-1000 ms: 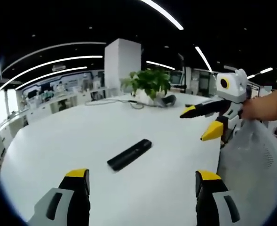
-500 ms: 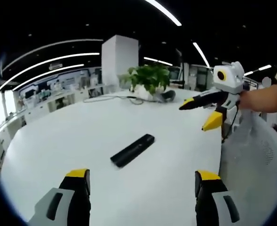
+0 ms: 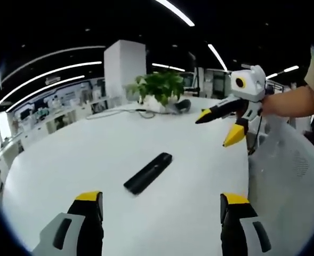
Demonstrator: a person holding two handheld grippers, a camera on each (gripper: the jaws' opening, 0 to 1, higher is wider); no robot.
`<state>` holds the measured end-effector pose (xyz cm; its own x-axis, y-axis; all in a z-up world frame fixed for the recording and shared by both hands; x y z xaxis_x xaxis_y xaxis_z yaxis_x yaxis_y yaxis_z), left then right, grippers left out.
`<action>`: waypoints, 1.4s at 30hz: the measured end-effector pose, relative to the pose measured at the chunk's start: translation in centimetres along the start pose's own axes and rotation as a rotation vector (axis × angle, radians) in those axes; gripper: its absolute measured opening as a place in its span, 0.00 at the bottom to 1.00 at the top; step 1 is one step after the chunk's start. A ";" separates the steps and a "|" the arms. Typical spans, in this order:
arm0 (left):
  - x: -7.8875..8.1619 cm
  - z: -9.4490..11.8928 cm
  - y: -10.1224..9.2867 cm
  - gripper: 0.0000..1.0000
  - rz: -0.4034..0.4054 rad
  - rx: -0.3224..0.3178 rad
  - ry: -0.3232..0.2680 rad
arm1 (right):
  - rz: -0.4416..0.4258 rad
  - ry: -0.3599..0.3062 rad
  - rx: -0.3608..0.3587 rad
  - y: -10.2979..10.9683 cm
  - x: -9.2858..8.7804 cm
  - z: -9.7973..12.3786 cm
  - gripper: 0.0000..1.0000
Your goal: Press the specified remote control buttons in sequence, fully releasing each button before pressing the next.
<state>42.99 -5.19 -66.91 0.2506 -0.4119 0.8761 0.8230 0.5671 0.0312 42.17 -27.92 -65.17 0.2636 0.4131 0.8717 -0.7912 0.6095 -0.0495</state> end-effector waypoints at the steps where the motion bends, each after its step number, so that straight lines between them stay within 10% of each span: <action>1: 0.0 -0.1 0.1 0.95 -0.003 -0.001 0.003 | 0.000 0.001 0.002 -0.1 0.0 0.0 0.61; 42: 0.4 -1.9 2.7 0.91 -0.053 -0.060 0.069 | 0.106 0.097 0.095 -2.3 0.6 -2.1 0.58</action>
<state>46.25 -5.19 -67.40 0.2390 -0.4891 0.8388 0.8647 0.5002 0.0453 45.33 -27.70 -65.51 0.2249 0.5378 0.8125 -0.8645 0.4948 -0.0882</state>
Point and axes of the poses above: the point that each gripper's makers call its tool centre point, and the gripper's own axes: z roughly backward along the fingers, y roughly to its left, x roughly out of its top, the point moved 6 cm from there along z, roughly backward along the fingers
